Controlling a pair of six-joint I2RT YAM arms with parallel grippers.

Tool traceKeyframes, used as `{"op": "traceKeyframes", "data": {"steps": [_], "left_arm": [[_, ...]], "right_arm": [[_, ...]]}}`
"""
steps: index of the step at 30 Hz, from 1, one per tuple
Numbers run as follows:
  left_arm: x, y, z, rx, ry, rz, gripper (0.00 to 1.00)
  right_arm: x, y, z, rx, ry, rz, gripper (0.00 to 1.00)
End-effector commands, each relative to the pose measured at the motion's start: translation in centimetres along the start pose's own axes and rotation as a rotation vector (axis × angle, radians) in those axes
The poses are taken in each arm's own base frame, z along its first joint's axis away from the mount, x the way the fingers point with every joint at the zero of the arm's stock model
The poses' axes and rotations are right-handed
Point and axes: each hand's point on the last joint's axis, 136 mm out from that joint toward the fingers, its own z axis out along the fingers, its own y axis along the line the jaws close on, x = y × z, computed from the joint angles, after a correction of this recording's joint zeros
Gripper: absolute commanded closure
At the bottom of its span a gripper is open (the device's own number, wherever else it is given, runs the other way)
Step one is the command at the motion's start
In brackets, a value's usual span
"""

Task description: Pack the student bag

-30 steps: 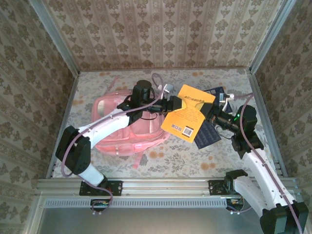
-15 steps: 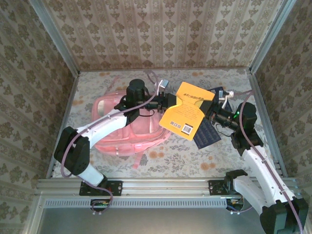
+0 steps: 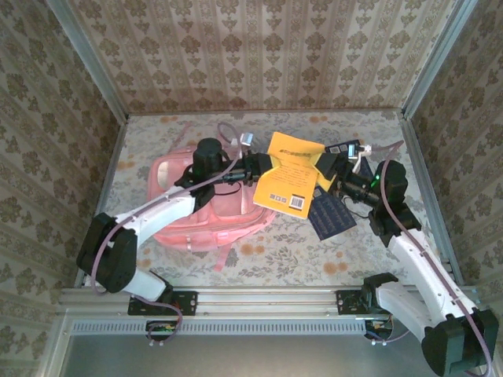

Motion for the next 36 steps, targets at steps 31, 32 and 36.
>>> {"op": "traceKeyframes", "data": {"steps": [31,32,36], "left_arm": [[-6.7,-2.7,-6.3,0.040,-0.739,-0.106,1.00],[-6.6,-2.6,-6.3,0.037,-0.741,-0.109,1.00],[-6.4,-1.8,-6.4,0.019,-0.750,-0.125,1.00]], "right_arm": [[2.1,2.2,8.6,-0.139,-0.330,0.180,0.32],[1.9,2.4,9.0,-0.142,-0.331,0.182,0.37],[1.7,3.0,10.1,-0.158,-0.329,0.185,0.56]]}}
